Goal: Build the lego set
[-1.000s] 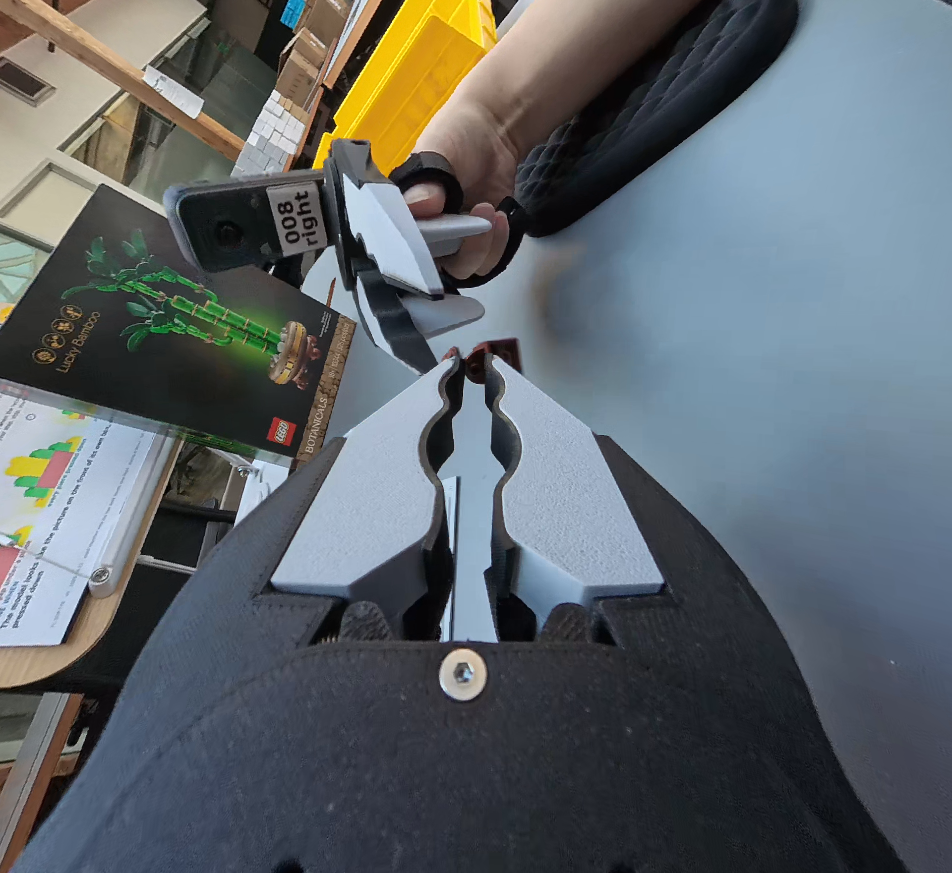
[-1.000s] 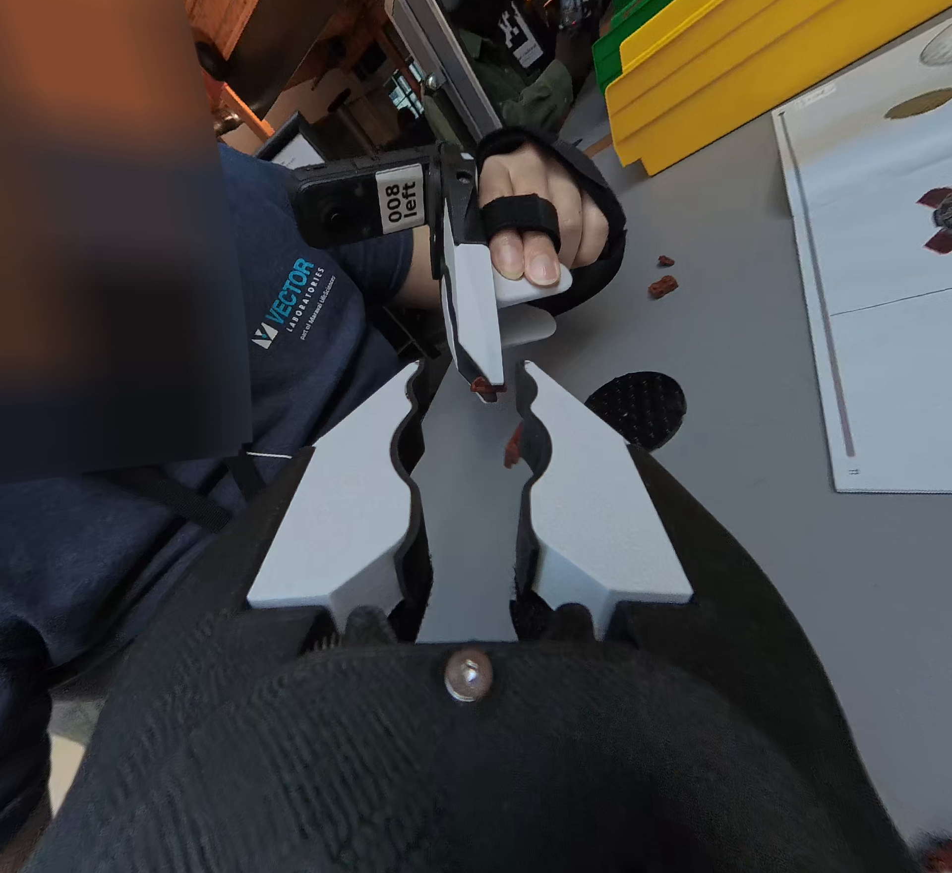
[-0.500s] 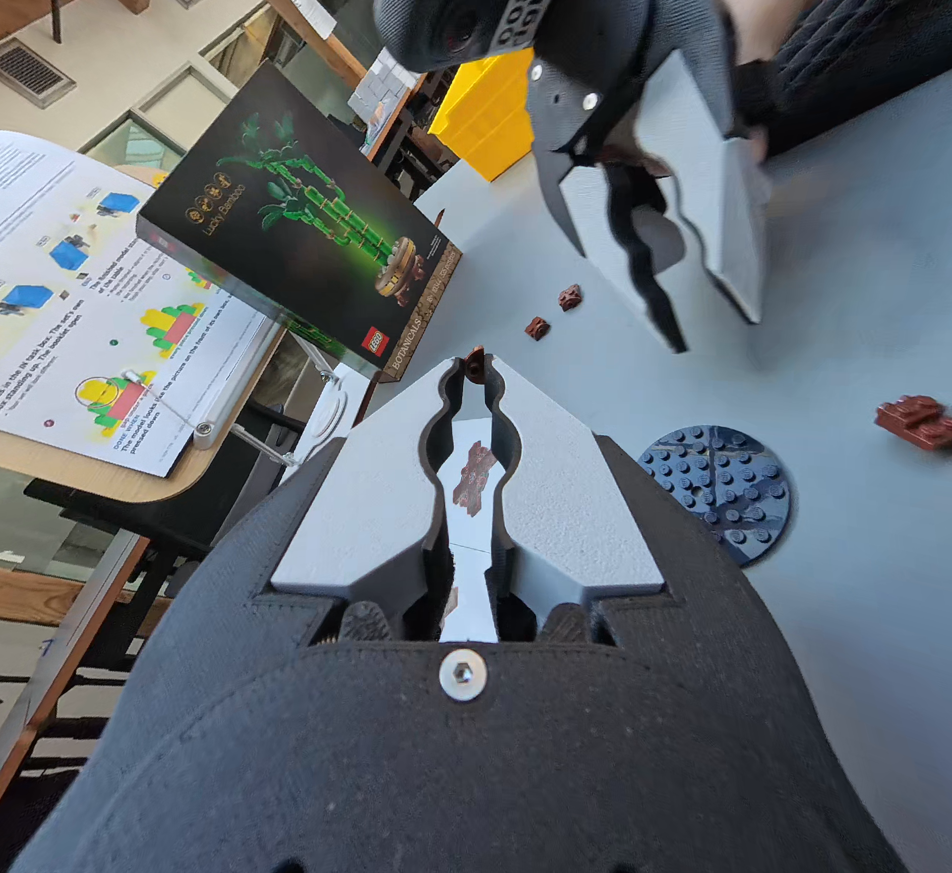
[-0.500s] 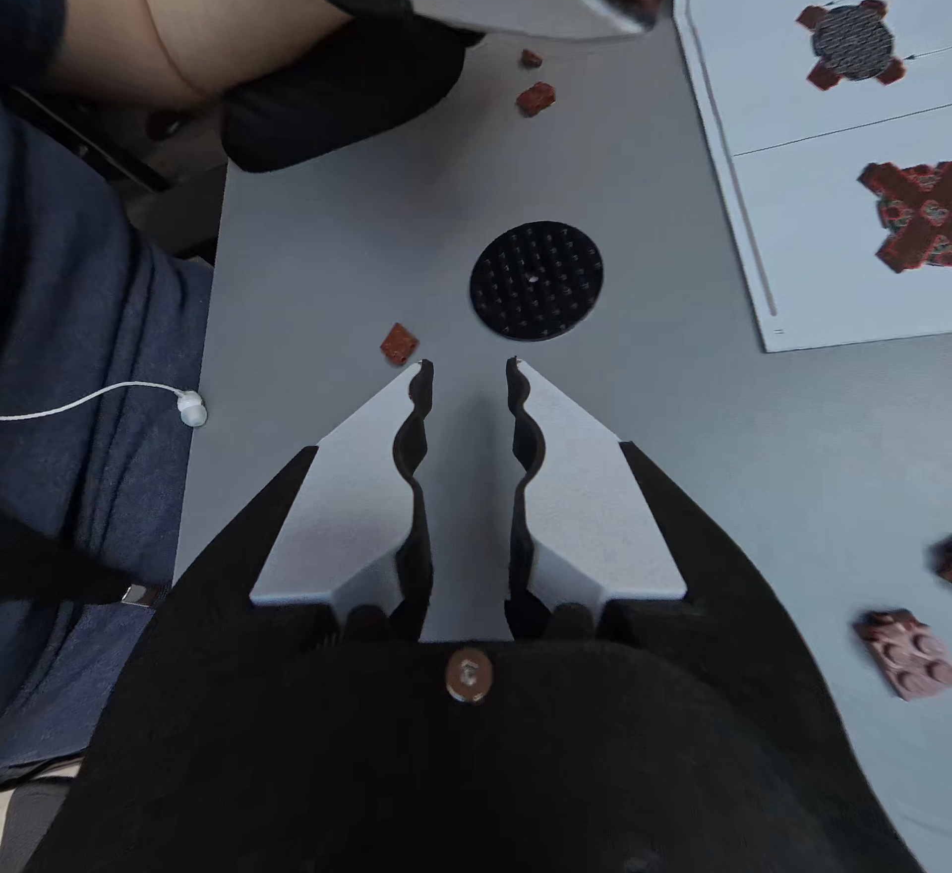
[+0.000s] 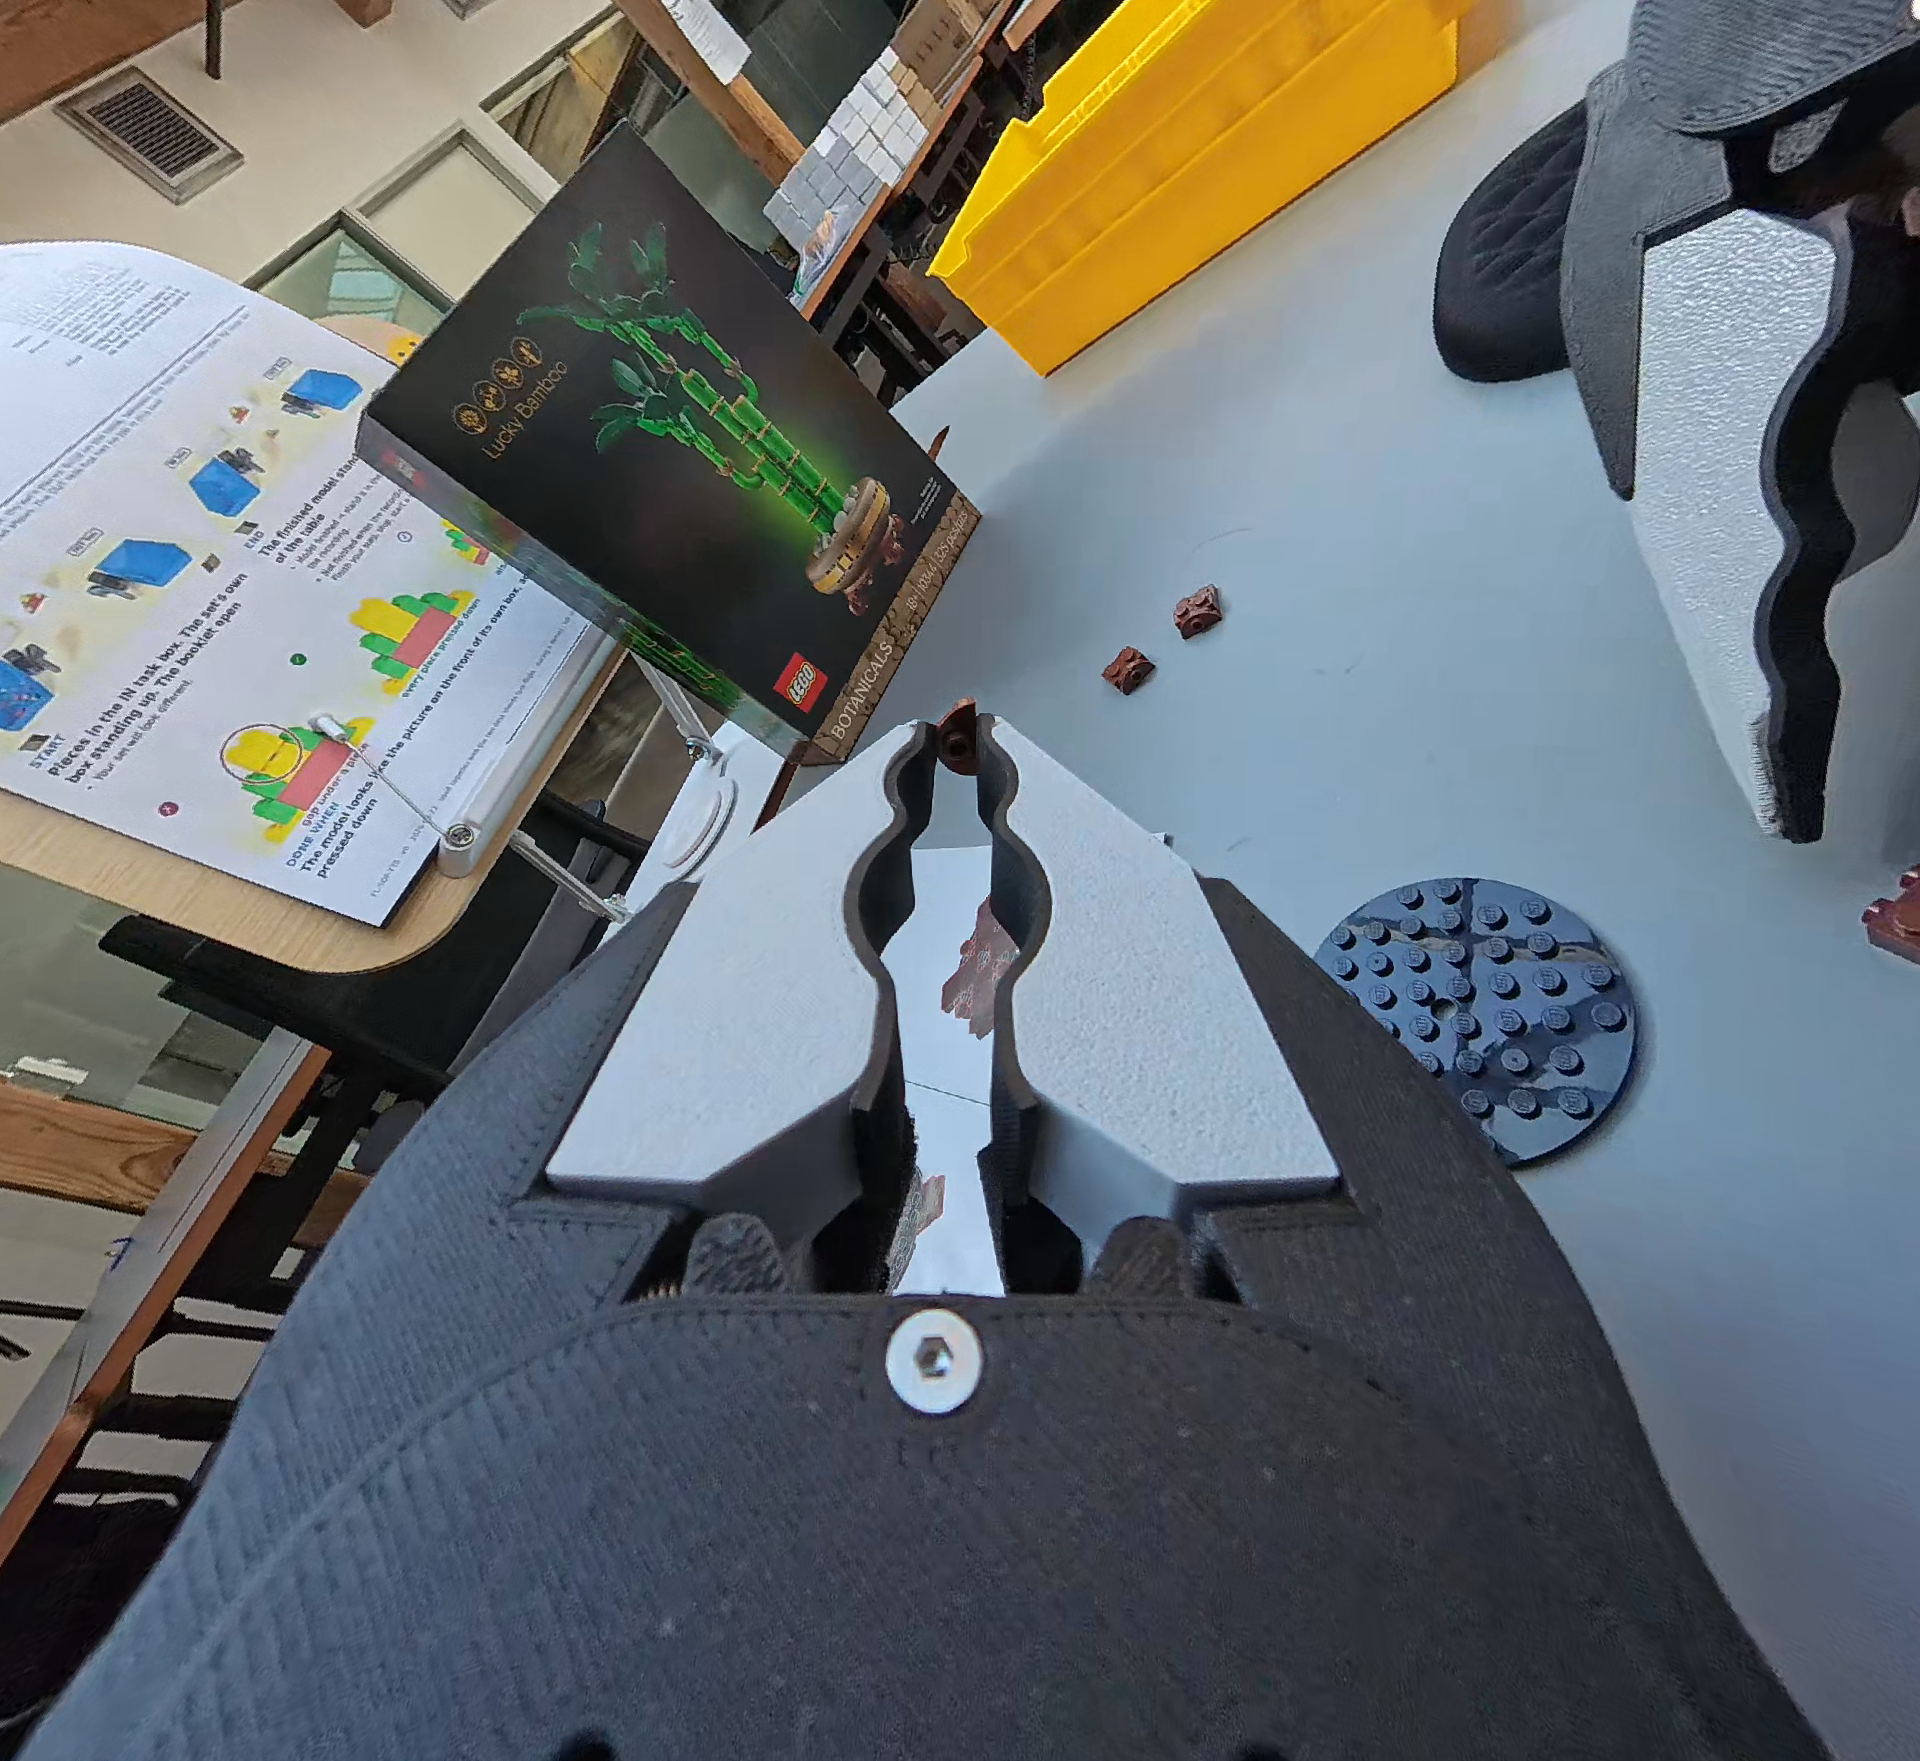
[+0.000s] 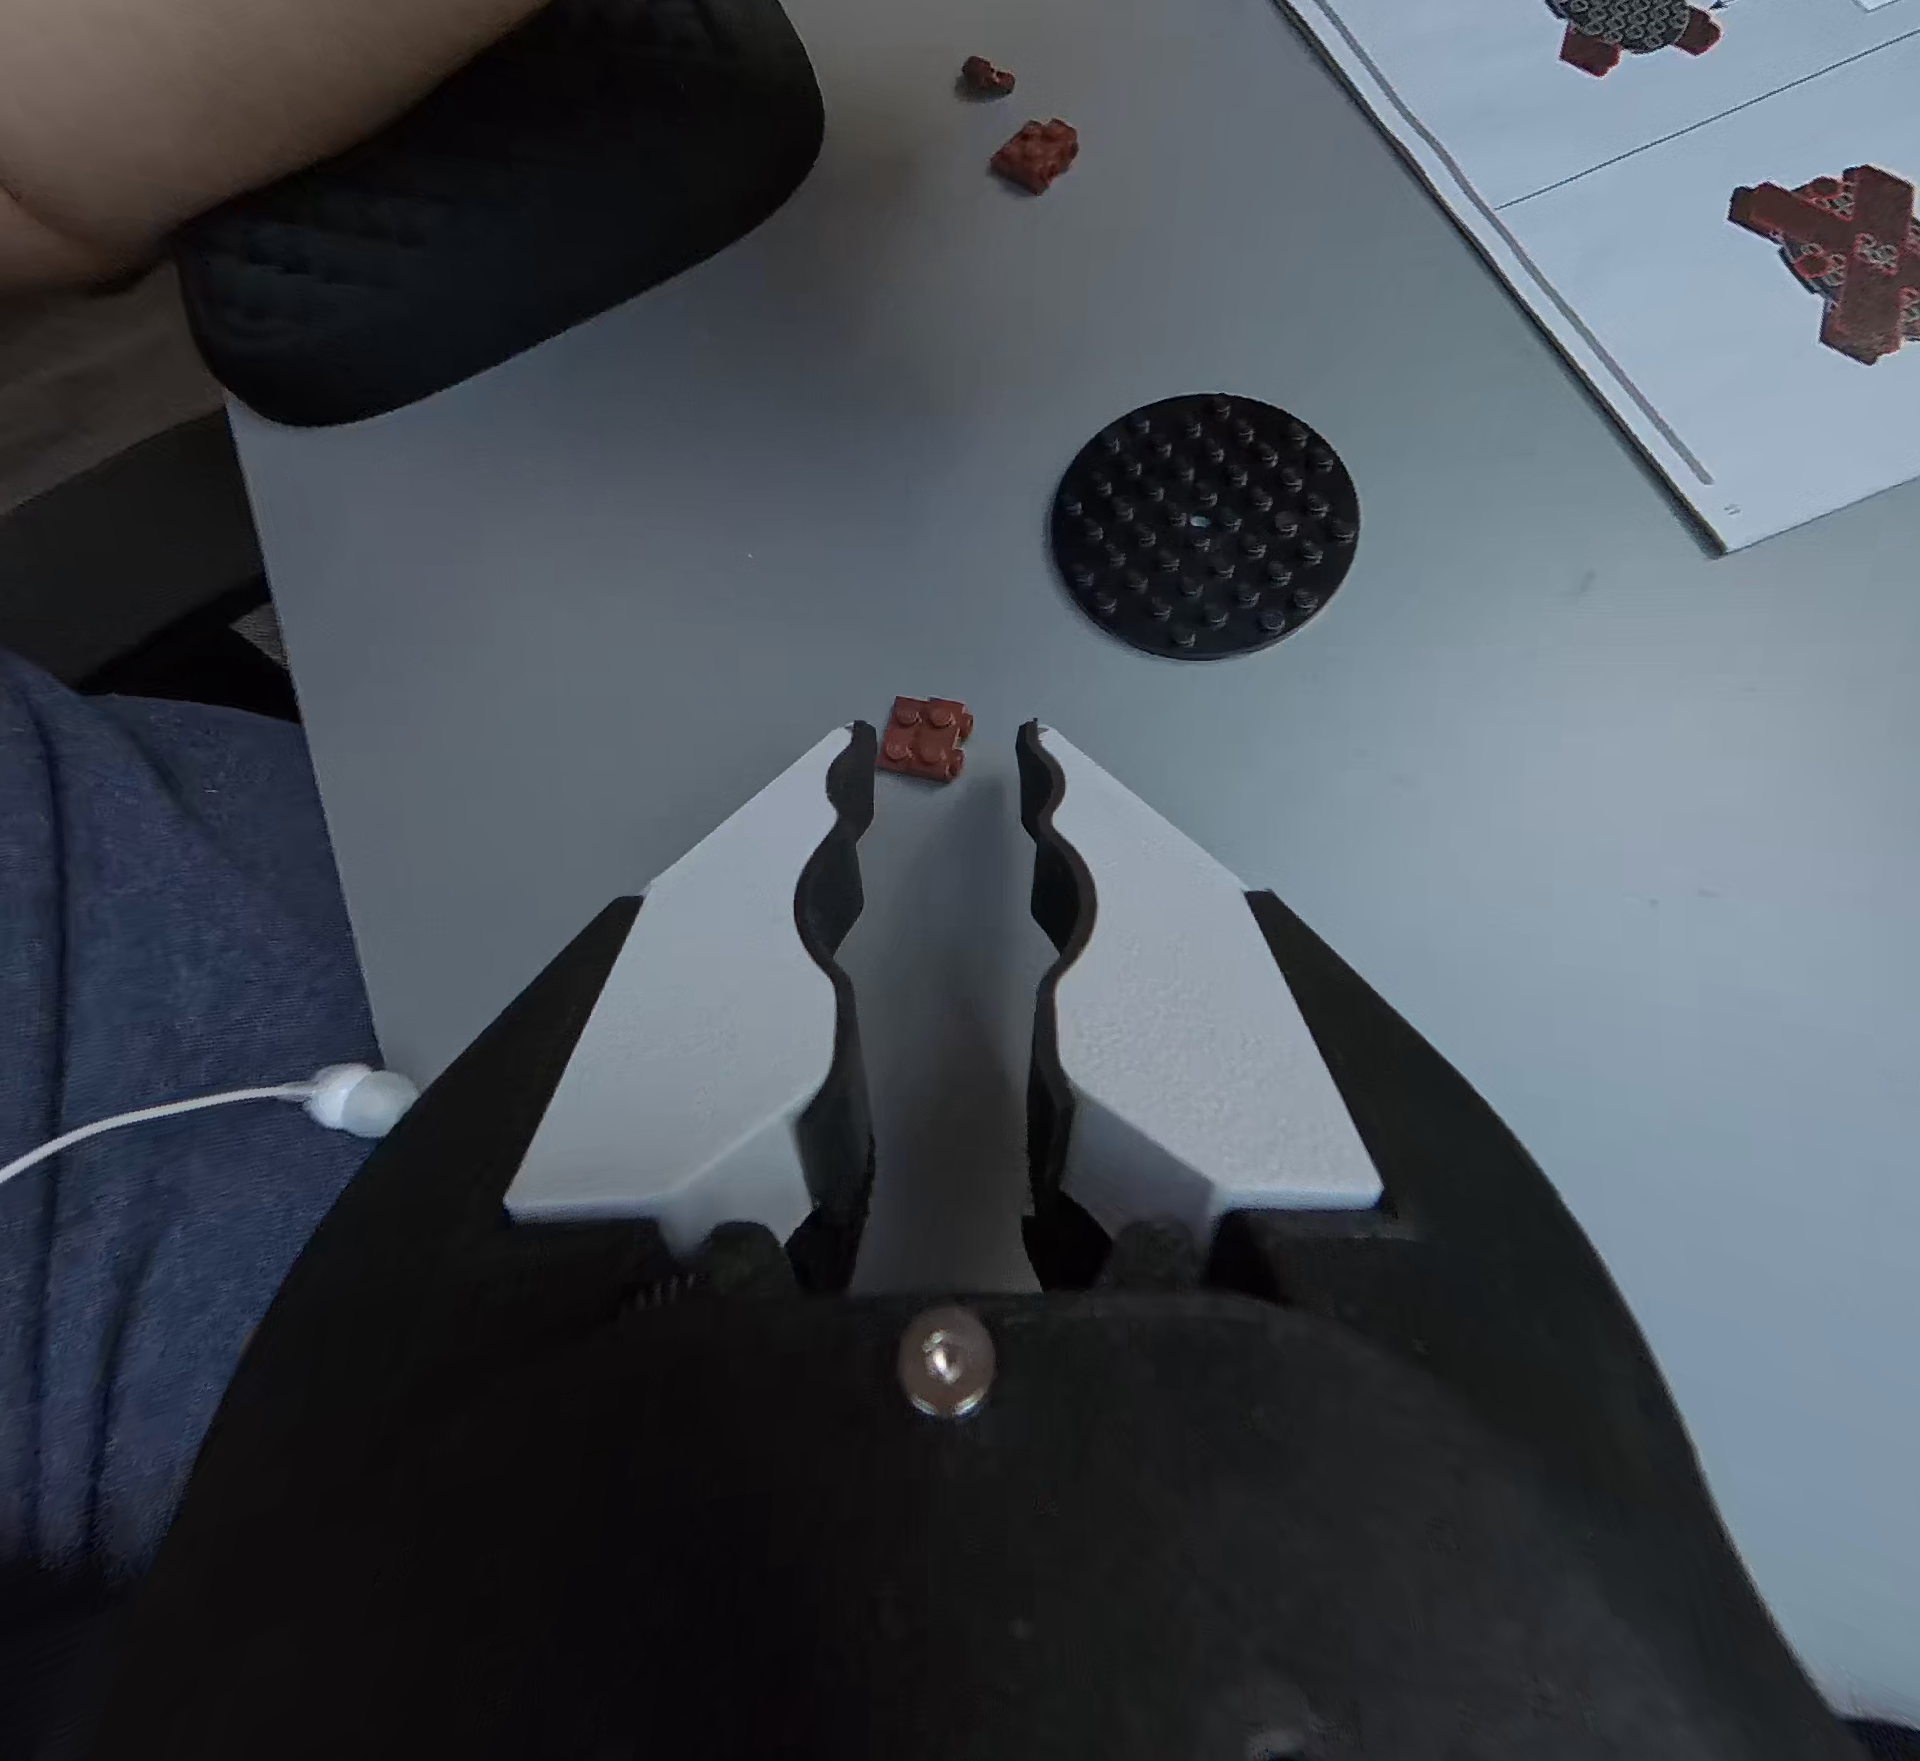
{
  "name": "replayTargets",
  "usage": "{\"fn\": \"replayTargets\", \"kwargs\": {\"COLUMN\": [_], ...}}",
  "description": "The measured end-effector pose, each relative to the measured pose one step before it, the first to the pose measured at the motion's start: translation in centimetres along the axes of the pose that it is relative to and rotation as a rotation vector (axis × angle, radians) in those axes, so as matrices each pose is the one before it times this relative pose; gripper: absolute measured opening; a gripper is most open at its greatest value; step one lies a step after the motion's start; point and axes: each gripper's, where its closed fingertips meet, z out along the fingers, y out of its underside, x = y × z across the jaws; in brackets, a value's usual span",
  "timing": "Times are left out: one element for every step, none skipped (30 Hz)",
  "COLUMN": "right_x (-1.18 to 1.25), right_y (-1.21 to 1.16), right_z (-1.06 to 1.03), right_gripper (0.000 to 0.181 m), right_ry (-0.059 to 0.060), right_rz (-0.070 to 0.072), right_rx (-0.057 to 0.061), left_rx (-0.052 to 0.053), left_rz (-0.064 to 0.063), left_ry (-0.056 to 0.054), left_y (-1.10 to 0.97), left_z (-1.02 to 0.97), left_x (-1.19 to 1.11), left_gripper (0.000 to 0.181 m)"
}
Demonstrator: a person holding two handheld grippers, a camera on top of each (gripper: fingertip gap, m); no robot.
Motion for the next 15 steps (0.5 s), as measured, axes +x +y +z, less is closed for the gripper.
{"fn": "replayTargets", "kwargs": {"right_x": [0.559, 0.475, 0.128, -0.101, -0.332, -0.469, -0.452, -0.113, 0.383, 0.668, 0.680, 0.886, 1.497, 1.524, 1.234], "right_y": [0.267, 0.391, 0.385, -0.143, -0.346, -0.421, -0.204, 0.263, 0.369, 0.164, 0.217, 0.181, 0.397, 0.505, 0.536], "right_z": [0.041, 0.119, 0.136, -0.078, -0.164, -0.122, 0.086, 0.257, 0.255, 0.138, 0.009, -0.200, -0.399, -0.423, -0.358], "right_gripper": [0.028, 0.030, 0.034, 0.034, 0.035, 0.037, 0.040, 0.045, 0.047, 0.047, 0.047, 0.046, 0.046, 0.045, 0.044], "right_ry": [0.0523, 0.0392, 0.0106, -0.0016, -0.0075, -0.0026, 0.0059, 0.0246, 0.0447, 0.0495, 0.0360, 0.0314, 0.0529, 0.0398, 0.0199], "right_rz": [-0.0350, -0.0271, 0.0031, 0.0315, 0.0256, 0.0205, 0.0103, -0.0081, -0.0219, -0.0223, -0.0175, -0.0076, -0.0037, -0.0008, 0.0196], "right_rx": [-0.0094, -0.0162, -0.0215, 0.0080, 0.0205, 0.0306, 0.0201, -0.0127, -0.0218, -0.0057, -0.0065, -0.0030, -0.0101, -0.0127, -0.0159], "left_rx": [0.0014, 0.0015, 0.0010, 0.0004, 0.0004, 0.0010, 0.0017, 0.0016, 0.0013, 0.0008, 0.0006, 0.0000, -0.0002, 0.0009, 0.0031], "left_rz": [-0.0036, -0.0030, -0.0019, 0.0011, 0.0030, 0.0014, 0.0003, 0.0005, 0.0001, -0.0010, -0.0003, 0.0004, -0.0005, -0.0018, -0.0032], "left_ry": [0.0010, 0.0020, 0.0004, -0.0008, -0.0023, -0.0023, -0.0021, -0.0024, -0.0013, 0.0003, 0.0008, -0.0007, -0.0007, -0.0002, -0.0010], "left_y": [-0.014, -0.022, -0.026, -0.036, -0.044, -0.062, -0.073, -0.045, -0.038, -0.011, 0.010, 0.014, 0.026, -0.007, -0.032], "left_z": [0.011, 0.010, -0.006, -0.024, -0.056, -0.074, -0.069, -0.024, -0.005, 0.005, 0.018, 0.003, -0.017, -0.032, -0.046], "left_x": [-0.011, 0.021, 0.020, 0.003, -0.045, -0.048, -0.037, -0.065, -0.039, -0.002, 0.006, -0.013, -0.028, -0.033, -0.049], "left_gripper": [0.006, 0.006, 0.006, 0.006, 0.006, 0.006, 0.006, 0.006, 0.006, 0.006, 0.006, 0.006, 0.006, 0.006, 0.006]}}
